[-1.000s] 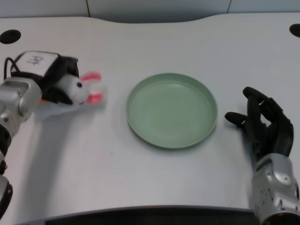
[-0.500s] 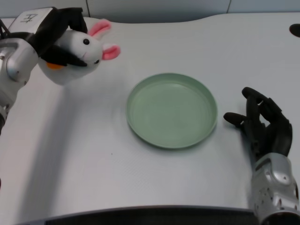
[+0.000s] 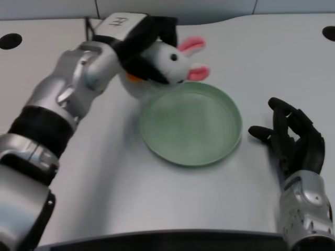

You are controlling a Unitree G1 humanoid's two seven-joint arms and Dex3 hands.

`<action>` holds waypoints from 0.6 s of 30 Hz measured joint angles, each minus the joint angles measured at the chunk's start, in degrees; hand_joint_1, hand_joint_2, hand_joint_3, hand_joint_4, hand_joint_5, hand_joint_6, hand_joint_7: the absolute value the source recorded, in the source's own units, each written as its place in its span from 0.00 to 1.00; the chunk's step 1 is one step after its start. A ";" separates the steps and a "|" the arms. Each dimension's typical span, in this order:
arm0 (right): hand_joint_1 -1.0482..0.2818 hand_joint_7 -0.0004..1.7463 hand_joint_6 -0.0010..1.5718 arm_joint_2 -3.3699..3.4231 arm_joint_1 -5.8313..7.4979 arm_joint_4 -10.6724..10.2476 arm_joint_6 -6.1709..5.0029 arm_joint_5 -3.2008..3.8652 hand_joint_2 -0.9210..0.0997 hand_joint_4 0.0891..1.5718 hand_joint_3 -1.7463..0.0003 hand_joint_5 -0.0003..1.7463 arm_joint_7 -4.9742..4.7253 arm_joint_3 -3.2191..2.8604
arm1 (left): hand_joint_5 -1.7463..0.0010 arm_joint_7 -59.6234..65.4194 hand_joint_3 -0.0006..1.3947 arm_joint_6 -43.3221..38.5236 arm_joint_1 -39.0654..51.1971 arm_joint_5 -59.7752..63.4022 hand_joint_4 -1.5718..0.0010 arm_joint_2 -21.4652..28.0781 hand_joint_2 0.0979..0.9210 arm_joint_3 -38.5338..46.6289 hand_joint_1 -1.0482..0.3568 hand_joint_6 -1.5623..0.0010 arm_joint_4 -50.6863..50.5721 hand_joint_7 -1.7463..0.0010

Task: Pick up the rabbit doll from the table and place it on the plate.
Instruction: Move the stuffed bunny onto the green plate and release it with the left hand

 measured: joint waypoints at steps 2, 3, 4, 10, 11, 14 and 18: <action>0.55 0.28 0.42 0.27 0.06 -0.23 0.00 -0.08 0.00 0.43 0.85 0.57 -0.06 0.06 | 0.00 0.84 0.01 0.00 -1.11 0.40 0.50 -1.67 0.91 -0.60 0.62 0.58 1.86 0.06; 0.55 0.28 0.42 0.40 0.07 -0.36 0.01 -0.16 0.00 0.43 0.85 0.57 -0.10 0.11 | 0.00 0.95 0.01 -0.08 -1.71 0.63 0.50 -2.51 0.92 -0.91 0.63 0.58 2.98 0.03; 0.56 0.28 0.43 0.50 0.08 -0.43 0.00 -0.21 0.00 0.43 0.85 0.57 -0.10 0.11 | 0.00 1.00 0.02 -0.20 -2.31 0.80 0.49 -3.30 0.93 -1.24 0.63 0.59 4.13 0.01; 0.56 0.29 0.44 0.92 0.14 -0.60 0.18 0.30 0.00 0.44 0.86 0.57 0.02 -0.01 | 0.00 1.14 0.03 -0.38 -4.87 1.23 0.48 -7.27 0.97 -2.45 0.63 0.59 9.30 0.01; 0.56 0.29 0.44 0.91 0.15 -0.60 0.17 0.30 0.00 0.44 0.87 0.56 0.04 -0.01 | 0.00 1.16 0.02 -0.30 -5.15 1.35 0.49 -7.70 0.97 -2.63 0.62 0.59 9.71 0.05; 0.56 0.29 0.44 0.99 0.26 -0.61 0.09 0.31 0.00 0.44 0.86 0.56 0.14 0.01 | 0.00 1.25 0.04 0.06 -5.83 2.01 0.47 -8.83 0.99 -3.45 0.63 0.58 10.80 0.00; 0.56 0.29 0.44 1.01 0.53 -0.60 -0.56 0.27 0.00 0.44 0.85 0.56 0.44 0.05 | 0.00 2.17 0.06 -0.46 -6.02 2.35 0.44 -9.66 1.00 -4.39 0.65 0.55 12.47 0.00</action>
